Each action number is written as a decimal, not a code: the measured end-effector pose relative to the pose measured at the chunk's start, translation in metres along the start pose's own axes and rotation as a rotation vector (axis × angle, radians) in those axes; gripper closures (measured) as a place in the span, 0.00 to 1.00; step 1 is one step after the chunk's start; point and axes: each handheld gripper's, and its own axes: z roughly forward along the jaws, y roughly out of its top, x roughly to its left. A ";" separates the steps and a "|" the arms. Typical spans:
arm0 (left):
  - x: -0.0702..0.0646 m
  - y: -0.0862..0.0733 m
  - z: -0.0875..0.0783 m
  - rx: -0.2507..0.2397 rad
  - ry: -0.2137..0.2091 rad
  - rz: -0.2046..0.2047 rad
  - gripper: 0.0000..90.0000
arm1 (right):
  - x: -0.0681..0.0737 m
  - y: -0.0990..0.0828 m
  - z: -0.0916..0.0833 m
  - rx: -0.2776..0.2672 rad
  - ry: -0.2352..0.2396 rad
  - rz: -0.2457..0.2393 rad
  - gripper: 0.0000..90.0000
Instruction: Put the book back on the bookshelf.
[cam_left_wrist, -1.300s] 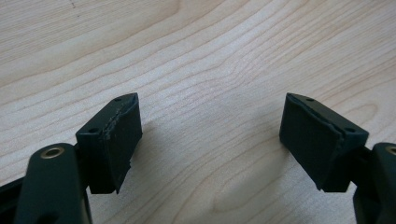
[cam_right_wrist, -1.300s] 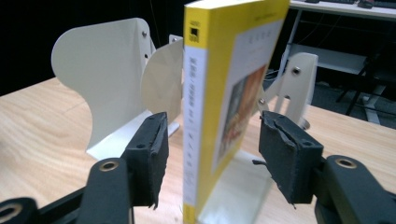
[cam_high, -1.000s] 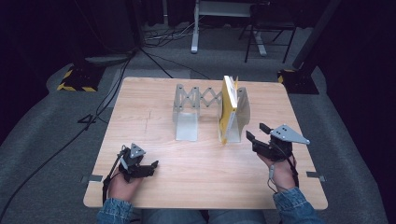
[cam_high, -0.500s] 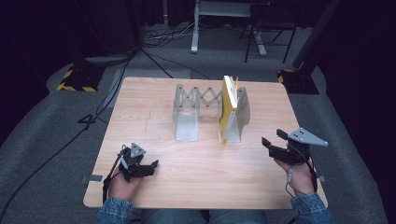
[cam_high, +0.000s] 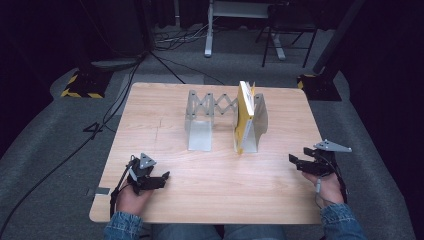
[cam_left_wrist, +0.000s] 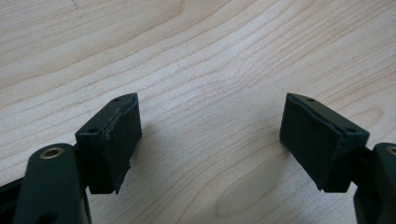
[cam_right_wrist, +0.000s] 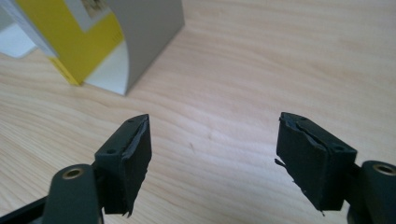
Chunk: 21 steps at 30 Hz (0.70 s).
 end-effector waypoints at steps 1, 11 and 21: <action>0.000 0.000 0.000 0.000 0.000 0.000 0.24 | -0.006 -0.004 0.003 0.022 -0.002 0.012 0.30; 0.000 0.000 0.000 0.000 0.000 0.000 0.24 | -0.018 -0.029 0.013 0.092 -0.008 0.023 0.35; 0.000 0.000 0.000 0.000 0.000 0.000 0.24 | -0.015 -0.042 0.019 0.097 -0.056 -0.045 0.35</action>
